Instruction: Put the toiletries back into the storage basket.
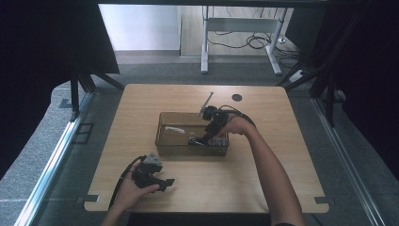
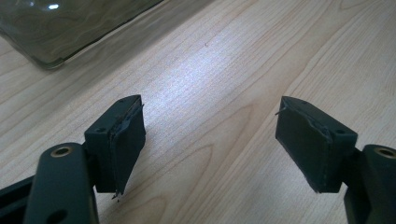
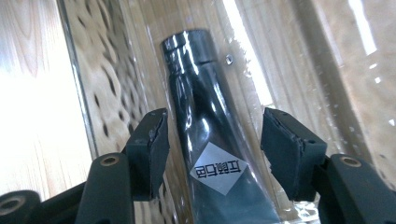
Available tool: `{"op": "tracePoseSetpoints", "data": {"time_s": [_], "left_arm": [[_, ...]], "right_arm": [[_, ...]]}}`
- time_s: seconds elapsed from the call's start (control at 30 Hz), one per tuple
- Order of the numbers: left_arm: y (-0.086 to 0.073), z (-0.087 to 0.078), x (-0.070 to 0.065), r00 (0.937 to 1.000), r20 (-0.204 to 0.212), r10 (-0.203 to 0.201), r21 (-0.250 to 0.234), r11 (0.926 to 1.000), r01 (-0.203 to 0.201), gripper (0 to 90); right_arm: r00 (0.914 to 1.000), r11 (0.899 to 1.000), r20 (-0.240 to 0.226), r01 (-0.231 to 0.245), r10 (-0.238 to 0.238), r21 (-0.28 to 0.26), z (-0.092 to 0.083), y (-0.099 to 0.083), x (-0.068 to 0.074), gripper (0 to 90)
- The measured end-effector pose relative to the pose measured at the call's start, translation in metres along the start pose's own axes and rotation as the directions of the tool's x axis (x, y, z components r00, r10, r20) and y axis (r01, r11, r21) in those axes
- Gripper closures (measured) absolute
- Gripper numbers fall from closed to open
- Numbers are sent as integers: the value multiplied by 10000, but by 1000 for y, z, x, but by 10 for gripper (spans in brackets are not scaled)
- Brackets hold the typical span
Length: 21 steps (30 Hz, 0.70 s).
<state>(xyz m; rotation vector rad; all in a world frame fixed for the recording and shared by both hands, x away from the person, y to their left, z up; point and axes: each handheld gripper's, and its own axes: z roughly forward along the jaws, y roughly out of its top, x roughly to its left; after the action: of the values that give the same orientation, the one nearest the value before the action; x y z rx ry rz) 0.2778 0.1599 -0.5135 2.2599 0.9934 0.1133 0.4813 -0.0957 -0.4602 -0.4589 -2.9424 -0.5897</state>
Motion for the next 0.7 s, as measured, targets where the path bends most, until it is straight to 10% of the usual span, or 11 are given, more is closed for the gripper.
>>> {"op": "tracePoseSetpoints", "data": {"time_s": [0.7], "left_arm": [[1,1,-2,9999,-4,109,37,9999,-109,245]], "right_arm": [[9970,9858,608,-383,488,-1636,-38,-32,23,438]]}}
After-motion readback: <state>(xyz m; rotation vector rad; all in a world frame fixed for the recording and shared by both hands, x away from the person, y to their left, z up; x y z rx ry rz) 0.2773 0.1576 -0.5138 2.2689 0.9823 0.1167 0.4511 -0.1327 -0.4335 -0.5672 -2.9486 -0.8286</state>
